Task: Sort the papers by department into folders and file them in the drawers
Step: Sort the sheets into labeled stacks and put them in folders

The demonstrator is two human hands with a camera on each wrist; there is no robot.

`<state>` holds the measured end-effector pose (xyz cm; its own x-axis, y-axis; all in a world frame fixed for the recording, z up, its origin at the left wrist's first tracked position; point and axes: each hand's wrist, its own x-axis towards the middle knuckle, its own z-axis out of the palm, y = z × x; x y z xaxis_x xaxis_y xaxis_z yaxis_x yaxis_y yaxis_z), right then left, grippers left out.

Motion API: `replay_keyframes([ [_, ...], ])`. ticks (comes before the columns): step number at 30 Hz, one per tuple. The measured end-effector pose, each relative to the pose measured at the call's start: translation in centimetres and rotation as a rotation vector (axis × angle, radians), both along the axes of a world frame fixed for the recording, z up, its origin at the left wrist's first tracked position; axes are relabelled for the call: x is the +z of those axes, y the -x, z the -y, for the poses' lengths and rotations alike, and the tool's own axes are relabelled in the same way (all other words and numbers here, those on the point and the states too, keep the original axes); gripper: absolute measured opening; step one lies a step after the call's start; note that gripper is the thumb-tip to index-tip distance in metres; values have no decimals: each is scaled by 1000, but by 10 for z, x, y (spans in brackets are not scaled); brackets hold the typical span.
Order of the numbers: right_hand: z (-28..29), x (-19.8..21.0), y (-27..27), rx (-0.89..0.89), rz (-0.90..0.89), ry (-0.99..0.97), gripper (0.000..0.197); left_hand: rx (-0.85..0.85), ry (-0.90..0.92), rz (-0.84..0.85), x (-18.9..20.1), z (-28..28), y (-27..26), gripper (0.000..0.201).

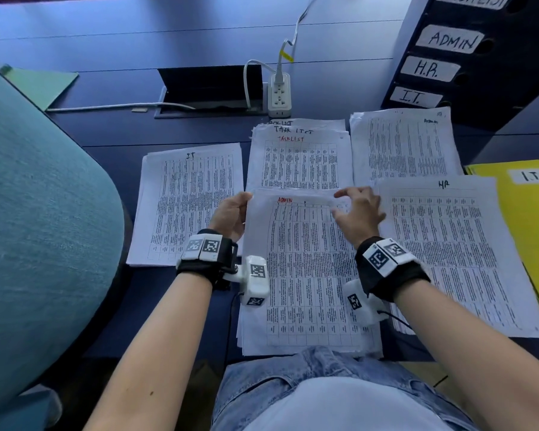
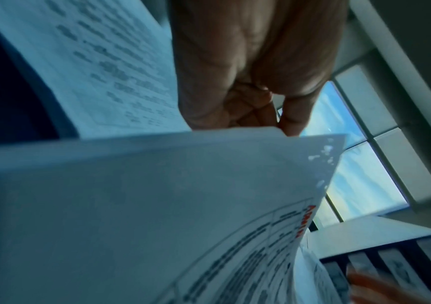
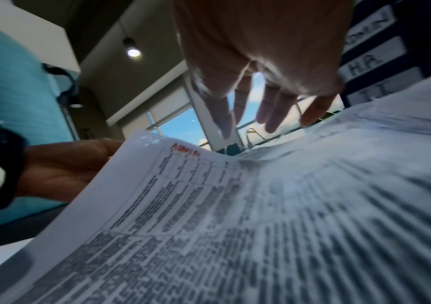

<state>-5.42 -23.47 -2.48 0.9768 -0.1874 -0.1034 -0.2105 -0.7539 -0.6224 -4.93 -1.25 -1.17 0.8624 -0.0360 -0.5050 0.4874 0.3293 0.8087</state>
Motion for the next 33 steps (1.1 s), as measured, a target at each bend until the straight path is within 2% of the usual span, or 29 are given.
replay_keyframes([
  [3, -19, 11, 2, 271, 114, -159, 42, -55, -76, 31, 2, 3, 1, 24],
  [6, -37, 22, 2, 509, 158, -77, 57, -104, -167, 84, 3, 8, 1, 24],
  [8, -44, 22, 1, 566, 226, -15, 46, -106, -221, 104, 4, 11, 0, 22],
  [11, -46, 17, 2, 558, 383, -39, 11, -25, -342, 126, 2, 11, -3, 17],
  [15, -41, 13, 14, 638, 546, 68, 11, 112, -566, 170, -6, 4, -9, 12],
  [18, -39, 5, 27, 816, 512, 111, 22, 97, -668, 172, -9, 2, -10, 13],
  [20, -40, 2, 33, 893, 493, 115, 19, 90, -683, 176, -8, 3, -9, 18],
  [22, -42, 4, 37, 929, 485, 119, 10, 78, -686, 189, -8, 3, -8, 16],
  [24, -45, 7, 41, 954, 441, 117, 16, 33, -709, 217, -9, 3, -5, 7],
  [27, -48, 8, 42, 968, 388, 119, 21, -40, -722, 256, -10, 2, -2, 5],
  [31, -50, 7, 33, 850, 389, 139, 24, -78, -663, 269, -2, 2, 2, 9],
  [33, -50, 8, 25, 777, 347, 138, 44, -112, -558, 245, 4, 3, 2, 17],
])
